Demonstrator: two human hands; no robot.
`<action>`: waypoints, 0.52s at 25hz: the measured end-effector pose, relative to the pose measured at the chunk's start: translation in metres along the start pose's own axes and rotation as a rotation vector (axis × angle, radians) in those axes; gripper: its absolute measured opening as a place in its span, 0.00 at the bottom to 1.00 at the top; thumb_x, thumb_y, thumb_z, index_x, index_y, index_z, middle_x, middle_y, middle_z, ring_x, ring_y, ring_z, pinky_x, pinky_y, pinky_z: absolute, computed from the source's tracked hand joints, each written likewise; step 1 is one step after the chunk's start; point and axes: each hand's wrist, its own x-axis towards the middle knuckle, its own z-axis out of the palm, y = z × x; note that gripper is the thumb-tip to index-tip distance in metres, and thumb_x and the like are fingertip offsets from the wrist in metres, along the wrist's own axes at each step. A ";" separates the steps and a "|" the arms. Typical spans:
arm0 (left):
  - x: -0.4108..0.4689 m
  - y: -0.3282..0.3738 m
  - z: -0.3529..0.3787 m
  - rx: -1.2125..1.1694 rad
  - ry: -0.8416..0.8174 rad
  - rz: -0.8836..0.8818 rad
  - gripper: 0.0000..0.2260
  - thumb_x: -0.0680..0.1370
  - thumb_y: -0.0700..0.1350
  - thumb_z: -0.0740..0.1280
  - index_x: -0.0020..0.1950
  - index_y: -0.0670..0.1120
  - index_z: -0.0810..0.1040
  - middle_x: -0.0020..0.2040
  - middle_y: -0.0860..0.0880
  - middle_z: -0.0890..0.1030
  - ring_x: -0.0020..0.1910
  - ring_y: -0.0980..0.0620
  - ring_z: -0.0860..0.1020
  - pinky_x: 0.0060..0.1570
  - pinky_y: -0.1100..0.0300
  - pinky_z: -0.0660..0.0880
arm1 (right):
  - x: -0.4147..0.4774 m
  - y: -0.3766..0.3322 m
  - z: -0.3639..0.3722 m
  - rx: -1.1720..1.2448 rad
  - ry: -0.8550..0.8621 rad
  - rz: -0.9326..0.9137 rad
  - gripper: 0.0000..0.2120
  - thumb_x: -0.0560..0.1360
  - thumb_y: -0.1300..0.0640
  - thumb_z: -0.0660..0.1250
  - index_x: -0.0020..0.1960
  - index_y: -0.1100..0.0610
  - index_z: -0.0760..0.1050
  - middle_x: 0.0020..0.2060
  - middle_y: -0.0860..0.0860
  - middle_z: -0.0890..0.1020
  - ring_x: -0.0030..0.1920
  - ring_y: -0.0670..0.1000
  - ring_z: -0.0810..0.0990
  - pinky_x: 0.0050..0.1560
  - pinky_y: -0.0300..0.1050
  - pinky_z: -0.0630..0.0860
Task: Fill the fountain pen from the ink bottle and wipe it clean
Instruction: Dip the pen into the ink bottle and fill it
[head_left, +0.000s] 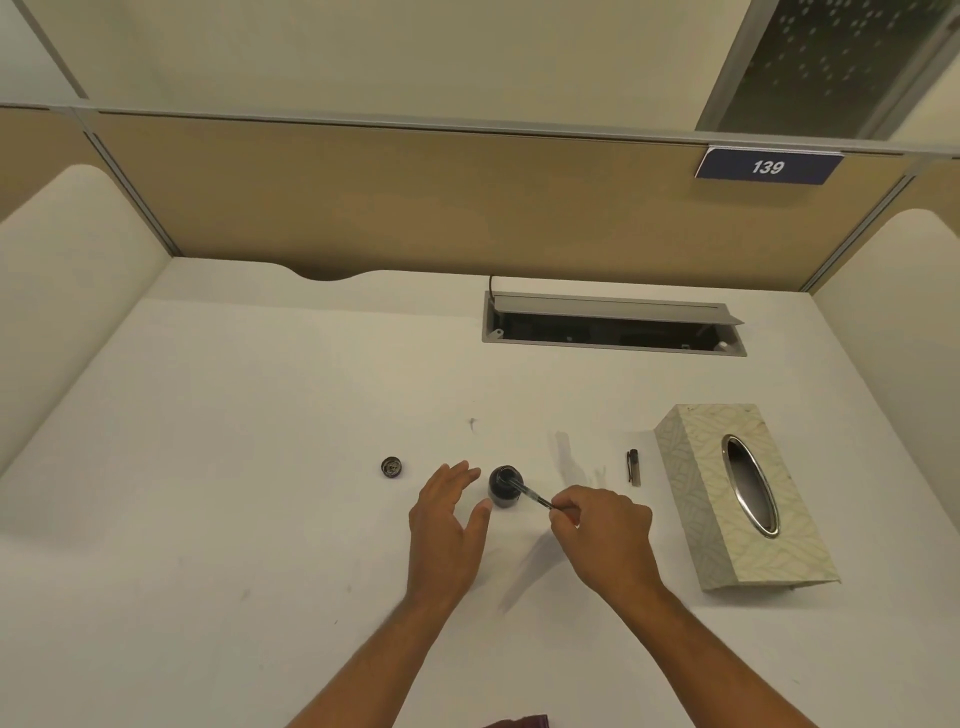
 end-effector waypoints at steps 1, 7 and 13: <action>0.001 0.001 0.000 0.005 -0.004 -0.004 0.17 0.82 0.41 0.74 0.71 0.50 0.82 0.75 0.52 0.79 0.81 0.47 0.71 0.80 0.41 0.66 | -0.001 0.001 0.000 0.006 -0.002 0.004 0.08 0.80 0.49 0.65 0.52 0.45 0.83 0.42 0.42 0.88 0.47 0.46 0.83 0.54 0.49 0.67; 0.005 0.012 -0.002 -0.002 0.036 0.002 0.16 0.82 0.39 0.74 0.71 0.47 0.82 0.75 0.48 0.80 0.80 0.44 0.72 0.80 0.41 0.67 | -0.011 0.008 -0.004 0.254 0.019 0.020 0.04 0.79 0.51 0.70 0.47 0.41 0.80 0.37 0.37 0.83 0.44 0.42 0.83 0.59 0.53 0.73; 0.003 0.031 0.009 0.051 0.041 0.077 0.15 0.82 0.39 0.74 0.69 0.46 0.83 0.75 0.47 0.80 0.80 0.43 0.71 0.80 0.43 0.66 | -0.024 0.025 -0.021 0.487 0.189 -0.019 0.05 0.76 0.55 0.73 0.47 0.45 0.84 0.37 0.36 0.85 0.44 0.37 0.83 0.52 0.47 0.80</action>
